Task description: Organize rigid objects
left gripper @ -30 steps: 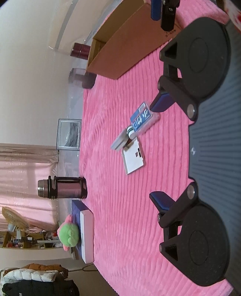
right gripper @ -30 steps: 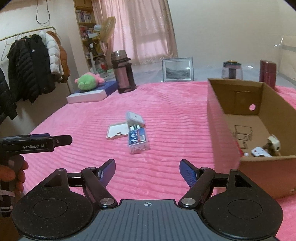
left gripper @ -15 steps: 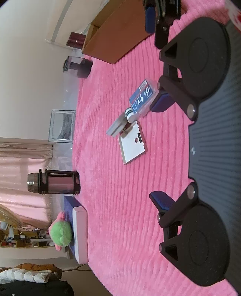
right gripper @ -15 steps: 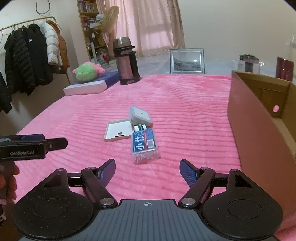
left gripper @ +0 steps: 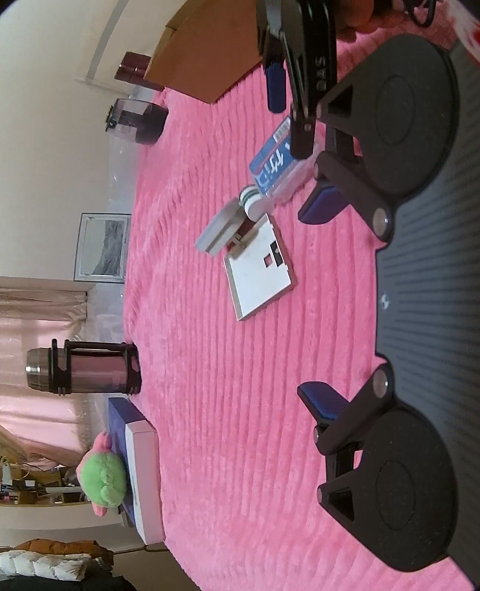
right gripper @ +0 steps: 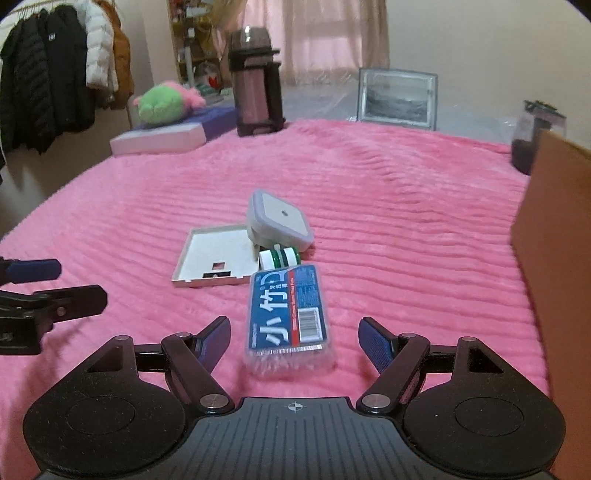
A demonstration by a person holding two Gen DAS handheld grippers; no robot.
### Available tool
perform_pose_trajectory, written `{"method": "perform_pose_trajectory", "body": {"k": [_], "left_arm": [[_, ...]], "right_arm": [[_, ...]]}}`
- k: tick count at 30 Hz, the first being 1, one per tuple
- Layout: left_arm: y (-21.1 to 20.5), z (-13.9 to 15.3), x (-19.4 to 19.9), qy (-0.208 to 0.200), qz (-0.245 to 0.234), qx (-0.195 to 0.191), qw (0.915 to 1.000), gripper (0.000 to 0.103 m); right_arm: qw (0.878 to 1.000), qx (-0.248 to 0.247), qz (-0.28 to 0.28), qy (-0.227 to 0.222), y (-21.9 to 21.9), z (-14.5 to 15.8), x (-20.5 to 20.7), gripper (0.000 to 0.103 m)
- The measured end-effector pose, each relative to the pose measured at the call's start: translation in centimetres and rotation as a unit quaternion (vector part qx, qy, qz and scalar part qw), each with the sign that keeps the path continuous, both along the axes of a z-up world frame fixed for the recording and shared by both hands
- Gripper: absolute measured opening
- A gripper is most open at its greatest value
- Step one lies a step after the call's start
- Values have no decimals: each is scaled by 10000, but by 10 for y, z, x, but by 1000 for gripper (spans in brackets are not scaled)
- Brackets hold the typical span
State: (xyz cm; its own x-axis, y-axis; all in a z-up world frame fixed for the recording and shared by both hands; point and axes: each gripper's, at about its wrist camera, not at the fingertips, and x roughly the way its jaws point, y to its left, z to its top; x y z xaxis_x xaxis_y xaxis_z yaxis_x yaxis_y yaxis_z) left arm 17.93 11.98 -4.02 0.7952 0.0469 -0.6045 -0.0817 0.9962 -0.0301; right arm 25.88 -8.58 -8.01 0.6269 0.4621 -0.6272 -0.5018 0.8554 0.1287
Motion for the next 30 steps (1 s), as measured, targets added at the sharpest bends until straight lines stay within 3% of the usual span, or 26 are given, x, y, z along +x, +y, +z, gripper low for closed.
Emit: {"method": "perform_pose_trajectory", "body": {"k": [3, 6, 9, 19, 30], "left_arm": [[3, -5, 6, 48, -13, -6, 10000, 90], [4, -10, 11, 83, -21, -33, 10000, 90], [4, -14, 17, 125, -8, -65, 9999, 90], [-5, -18, 42, 189, -24, -268, 9995, 90], [-34, -41, 101, 354, -138, -24, 9993, 90]], "right_arm": [[9998, -147, 12, 153, 10, -11, 15, 73], [9996, -221, 100, 132, 17, -14, 19, 60], [9995, -273, 114, 127, 21, -18, 23, 55], [9999, -118, -30, -15, 3, -8, 13, 54], [9995, -52, -309, -34, -26, -6, 19, 54]]}}
